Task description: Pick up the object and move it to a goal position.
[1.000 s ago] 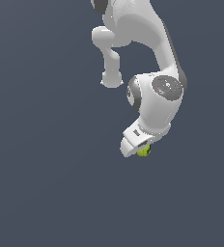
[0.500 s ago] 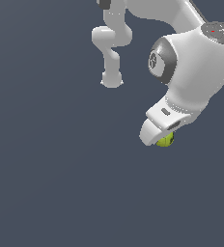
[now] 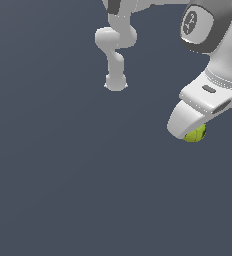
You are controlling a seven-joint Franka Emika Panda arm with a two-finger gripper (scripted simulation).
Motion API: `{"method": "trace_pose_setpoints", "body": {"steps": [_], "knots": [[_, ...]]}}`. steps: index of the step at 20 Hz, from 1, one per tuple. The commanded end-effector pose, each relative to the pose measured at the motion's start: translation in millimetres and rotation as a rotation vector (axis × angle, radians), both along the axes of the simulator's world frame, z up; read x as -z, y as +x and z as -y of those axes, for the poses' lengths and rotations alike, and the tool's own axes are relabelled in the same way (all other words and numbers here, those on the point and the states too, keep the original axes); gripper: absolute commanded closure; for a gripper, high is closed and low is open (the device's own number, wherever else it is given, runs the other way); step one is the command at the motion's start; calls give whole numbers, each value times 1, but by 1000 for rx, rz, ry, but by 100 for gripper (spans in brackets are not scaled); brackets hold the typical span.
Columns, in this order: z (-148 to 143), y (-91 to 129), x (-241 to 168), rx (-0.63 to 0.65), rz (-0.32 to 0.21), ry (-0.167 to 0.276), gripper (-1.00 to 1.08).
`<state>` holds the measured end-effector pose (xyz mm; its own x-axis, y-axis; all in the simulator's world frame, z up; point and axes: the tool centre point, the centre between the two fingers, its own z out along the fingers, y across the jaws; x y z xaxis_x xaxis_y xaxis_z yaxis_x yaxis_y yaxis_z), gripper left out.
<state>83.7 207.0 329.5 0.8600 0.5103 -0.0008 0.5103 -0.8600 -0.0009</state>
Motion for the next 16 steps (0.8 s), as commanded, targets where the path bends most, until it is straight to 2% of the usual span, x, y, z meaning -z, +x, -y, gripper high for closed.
{"method": "trace_pose_setpoints", "body": {"steps": [1, 16], "knots": [[-7, 2, -15, 0, 1, 0, 108], [-27, 10, -56, 1, 1, 0, 108]]}}
